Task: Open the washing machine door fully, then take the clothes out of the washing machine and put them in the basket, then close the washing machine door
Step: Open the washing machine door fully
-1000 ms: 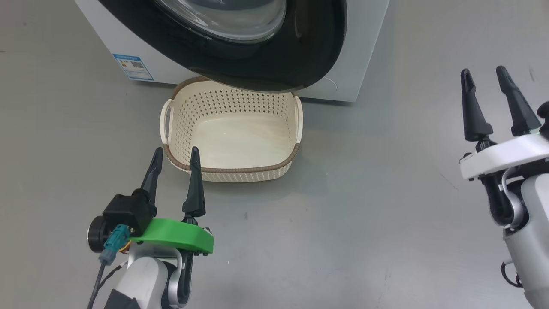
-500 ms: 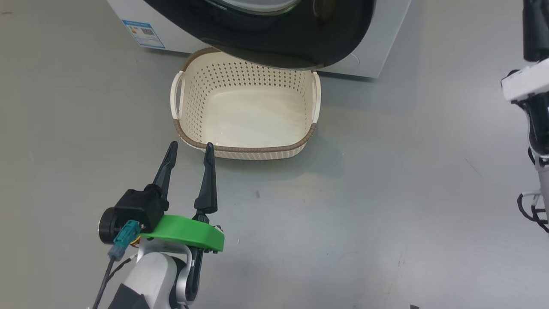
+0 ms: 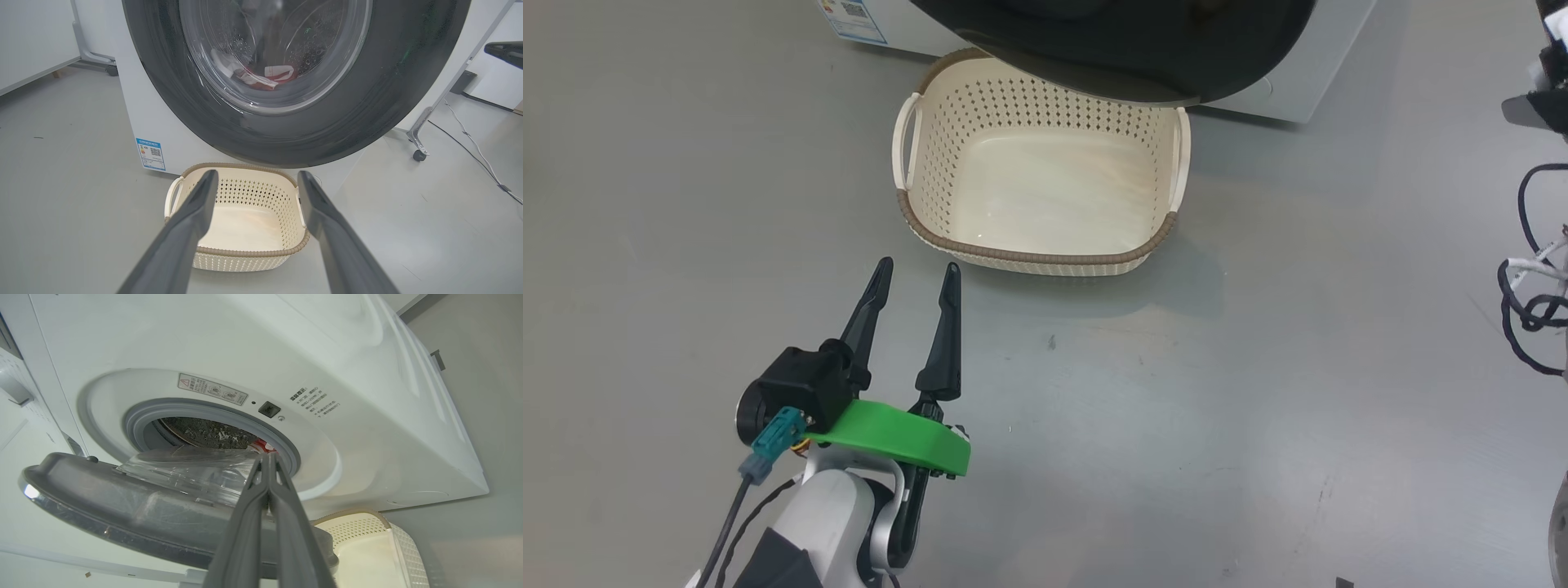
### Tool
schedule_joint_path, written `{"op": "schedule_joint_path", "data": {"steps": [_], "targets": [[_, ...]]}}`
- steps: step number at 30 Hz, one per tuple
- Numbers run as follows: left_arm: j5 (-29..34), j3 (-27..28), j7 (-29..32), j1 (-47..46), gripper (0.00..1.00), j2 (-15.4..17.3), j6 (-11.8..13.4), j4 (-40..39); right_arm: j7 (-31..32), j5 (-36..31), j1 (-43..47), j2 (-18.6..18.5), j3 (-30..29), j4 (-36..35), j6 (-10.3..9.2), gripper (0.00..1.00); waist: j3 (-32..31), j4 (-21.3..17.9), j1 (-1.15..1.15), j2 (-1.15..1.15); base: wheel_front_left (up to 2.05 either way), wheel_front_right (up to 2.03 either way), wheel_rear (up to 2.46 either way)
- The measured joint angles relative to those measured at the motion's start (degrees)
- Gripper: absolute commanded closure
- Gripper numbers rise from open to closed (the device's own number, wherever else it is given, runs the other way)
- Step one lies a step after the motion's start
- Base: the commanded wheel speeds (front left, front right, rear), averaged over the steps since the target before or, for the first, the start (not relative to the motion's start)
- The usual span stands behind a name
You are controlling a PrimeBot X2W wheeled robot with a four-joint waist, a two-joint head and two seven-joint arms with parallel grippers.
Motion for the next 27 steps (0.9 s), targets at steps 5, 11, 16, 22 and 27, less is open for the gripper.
{"op": "schedule_joint_path", "data": {"steps": [5,11,16,22,27], "targets": [[-0.31,0.01,0.00,-0.23,0.00,0.00,0.00,0.03,6.91,6.44,-4.55,1.55,-1.42,2.43,-3.68,1.00,0.96,1.21,0.00,0.00,0.00,0.00,0.00],[-0.82,-0.13,0.00,-0.61,0.00,0.00,0.01,0.03,12.94,9.22,-9.24,2.11,-1.32,4.54,-7.86,1.00,2.12,2.32,0.00,0.00,0.00,0.00,0.00],[-1.25,-0.42,0.00,-1.22,0.00,-0.01,0.01,0.02,15.55,9.45,-11.26,2.05,-0.70,5.75,-9.55,1.00,2.67,2.87,0.00,0.00,0.00,0.00,0.00],[-1.89,-0.37,0.00,-1.81,0.00,-0.04,0.02,0.00,19.09,9.65,-13.32,2.04,0.45,7.84,-10.12,1.00,3.26,3.69,0.00,0.00,0.00,0.00,0.00],[-1.91,-0.37,0.00,-1.93,0.00,-0.04,0.02,0.01,21.52,9.96,-13.58,2.09,1.16,9.66,-10.56,1.00,3.41,4.05,0.00,0.00,0.00,0.00,0.00]]}}
